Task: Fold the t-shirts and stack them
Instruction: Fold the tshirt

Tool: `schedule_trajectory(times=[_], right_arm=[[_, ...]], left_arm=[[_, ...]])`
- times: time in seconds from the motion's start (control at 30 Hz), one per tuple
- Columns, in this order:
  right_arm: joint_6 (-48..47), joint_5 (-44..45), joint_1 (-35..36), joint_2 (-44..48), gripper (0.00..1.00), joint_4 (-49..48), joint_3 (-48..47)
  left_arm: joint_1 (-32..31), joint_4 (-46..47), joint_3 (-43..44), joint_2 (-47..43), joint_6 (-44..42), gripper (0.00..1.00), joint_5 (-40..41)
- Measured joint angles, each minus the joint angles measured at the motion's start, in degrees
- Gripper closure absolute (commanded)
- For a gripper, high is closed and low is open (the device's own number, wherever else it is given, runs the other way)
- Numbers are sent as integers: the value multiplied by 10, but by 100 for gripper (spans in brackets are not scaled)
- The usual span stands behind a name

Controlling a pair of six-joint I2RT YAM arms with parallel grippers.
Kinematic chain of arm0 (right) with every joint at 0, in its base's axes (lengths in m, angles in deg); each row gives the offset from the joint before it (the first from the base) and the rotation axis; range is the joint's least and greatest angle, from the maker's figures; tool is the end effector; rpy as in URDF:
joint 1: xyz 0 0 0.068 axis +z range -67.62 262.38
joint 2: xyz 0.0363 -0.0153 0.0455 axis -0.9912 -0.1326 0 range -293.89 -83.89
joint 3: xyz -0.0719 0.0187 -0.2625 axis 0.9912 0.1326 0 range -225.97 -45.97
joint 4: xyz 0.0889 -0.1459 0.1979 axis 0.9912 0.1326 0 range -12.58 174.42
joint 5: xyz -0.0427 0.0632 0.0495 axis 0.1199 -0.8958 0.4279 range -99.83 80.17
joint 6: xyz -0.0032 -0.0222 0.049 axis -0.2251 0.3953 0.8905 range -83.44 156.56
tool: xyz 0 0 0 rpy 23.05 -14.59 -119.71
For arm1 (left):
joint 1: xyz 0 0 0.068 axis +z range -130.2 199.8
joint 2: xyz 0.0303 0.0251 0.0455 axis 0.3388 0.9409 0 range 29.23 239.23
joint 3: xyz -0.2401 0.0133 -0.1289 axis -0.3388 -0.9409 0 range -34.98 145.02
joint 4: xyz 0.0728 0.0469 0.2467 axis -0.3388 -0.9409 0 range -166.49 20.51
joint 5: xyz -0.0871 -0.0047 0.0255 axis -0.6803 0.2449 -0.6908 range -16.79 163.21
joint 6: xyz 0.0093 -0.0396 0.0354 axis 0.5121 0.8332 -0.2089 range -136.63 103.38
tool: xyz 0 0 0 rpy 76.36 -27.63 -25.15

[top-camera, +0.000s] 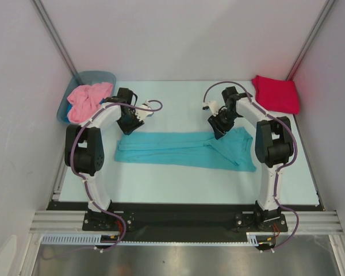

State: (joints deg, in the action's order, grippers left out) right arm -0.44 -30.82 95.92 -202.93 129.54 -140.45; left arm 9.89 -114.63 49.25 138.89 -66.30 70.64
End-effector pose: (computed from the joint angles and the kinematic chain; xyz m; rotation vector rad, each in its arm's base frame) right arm 0.4060 0.1108 0.1928 -1.2535 2.5137 0.4426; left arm 0.3862 -0.0692 0.2078 1.4035 2.4297 0.1042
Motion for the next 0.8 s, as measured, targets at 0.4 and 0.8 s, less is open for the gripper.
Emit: schedule_trajectory(times=[0.4,0.8], right_arm=[[3,2,-1,0,92,-8,20],[7,9,5,28,100,-6,20]], left_arm=[[-3,0,0,0,1,50,5],[-4,1,0,0,-2,50,9]])
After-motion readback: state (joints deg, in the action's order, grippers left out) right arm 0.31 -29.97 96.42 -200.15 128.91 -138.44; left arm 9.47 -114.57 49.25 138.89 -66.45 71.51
